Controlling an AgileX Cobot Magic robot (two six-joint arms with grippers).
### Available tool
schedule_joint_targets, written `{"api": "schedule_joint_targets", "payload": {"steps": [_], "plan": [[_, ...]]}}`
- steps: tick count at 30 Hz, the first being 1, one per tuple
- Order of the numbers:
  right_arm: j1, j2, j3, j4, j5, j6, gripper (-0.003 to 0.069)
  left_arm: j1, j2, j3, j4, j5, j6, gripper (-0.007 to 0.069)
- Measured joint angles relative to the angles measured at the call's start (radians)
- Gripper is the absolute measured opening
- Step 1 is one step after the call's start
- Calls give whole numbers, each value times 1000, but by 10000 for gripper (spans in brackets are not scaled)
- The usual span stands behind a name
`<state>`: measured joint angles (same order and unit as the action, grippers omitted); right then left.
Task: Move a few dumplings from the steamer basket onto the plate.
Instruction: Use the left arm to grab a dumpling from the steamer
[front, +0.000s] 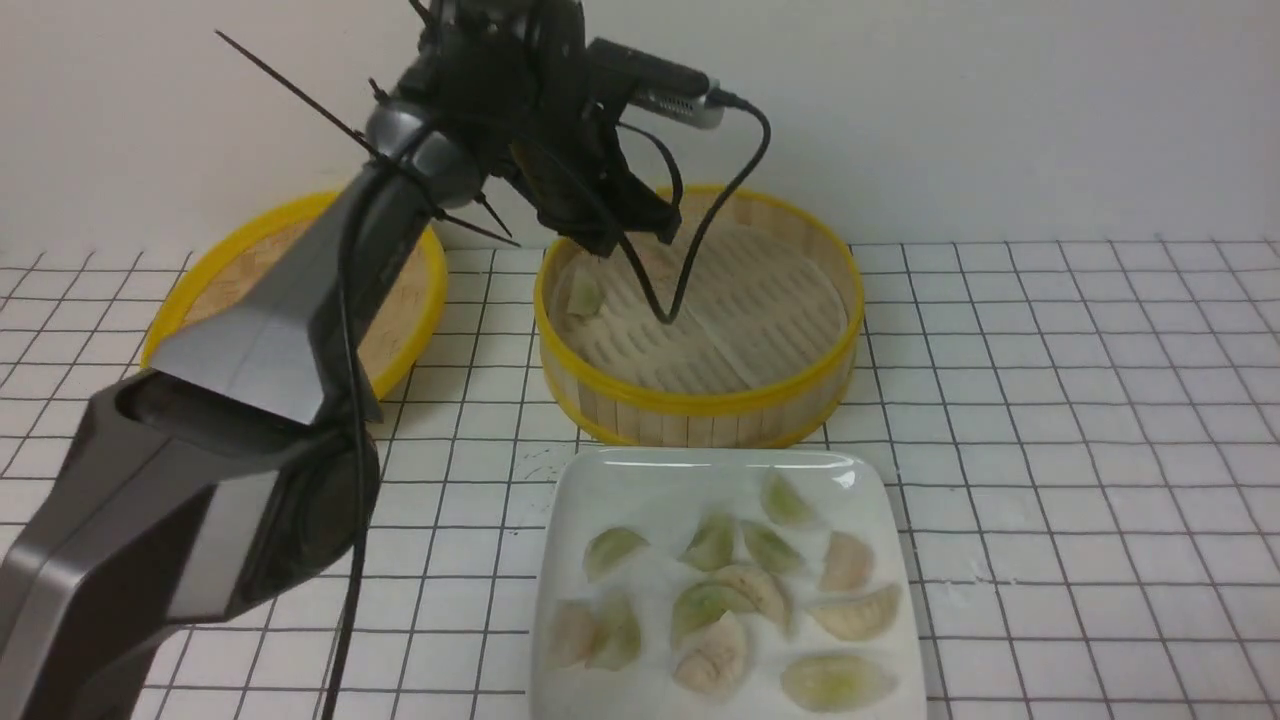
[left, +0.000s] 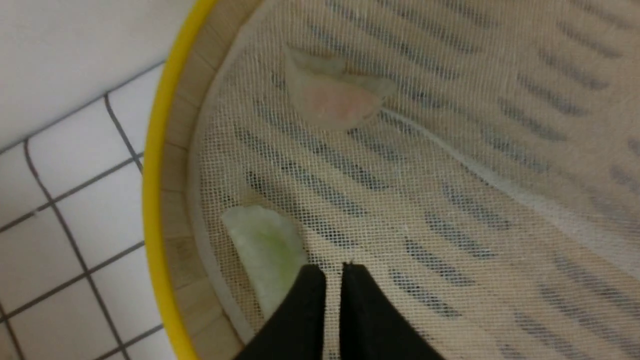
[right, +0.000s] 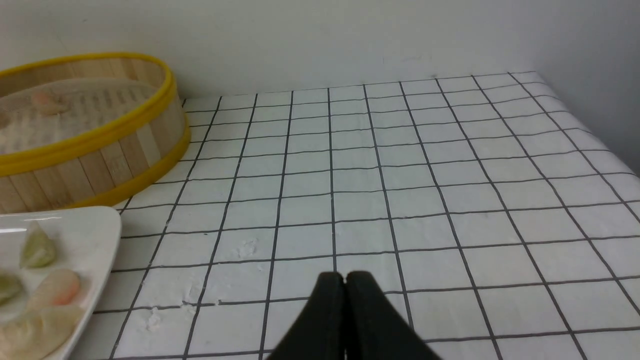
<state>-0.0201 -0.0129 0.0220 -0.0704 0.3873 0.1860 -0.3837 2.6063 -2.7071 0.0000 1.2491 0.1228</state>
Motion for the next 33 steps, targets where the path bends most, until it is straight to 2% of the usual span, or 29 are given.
{"api": "schedule_joint_targets", "payload": {"steps": [2,4,5,6,8,11,14,17,22,25,28,33], "plan": [[0,0,0,0,0,0,-15,-1,23,0,26,1,22,88],[0,0,0,0,0,0,-15,-1,42,0,55,1,34,171],[0,0,0,0,0,0,-15,-1,43,0,55,2,36,181],[0,0,0,0,0,0,-15,-1,52,0,72,1,38,271],[0,0,0,0,0,0,-15,-1,55,0,77,1,39,355],[0,0,0,0,0,0,-15,-1,60,-3,76,0,39,440],[0,0,0,0,0,0,-15,-5,76,-6,74,-3,40,470],[0,0,0,0,0,0,-15,-8,95,-6,83,-13,45,463],[0,0,0,0,0,0,-15,-9,103,-10,98,-22,45,391],[0,0,0,0,0,0,-15,-8,107,-16,112,-25,45,300],[0,0,0,0,0,0,-15,-3,107,-18,108,-23,45,167],[0,0,0,0,0,0,-15,2,106,-28,78,-22,45,146]]}}
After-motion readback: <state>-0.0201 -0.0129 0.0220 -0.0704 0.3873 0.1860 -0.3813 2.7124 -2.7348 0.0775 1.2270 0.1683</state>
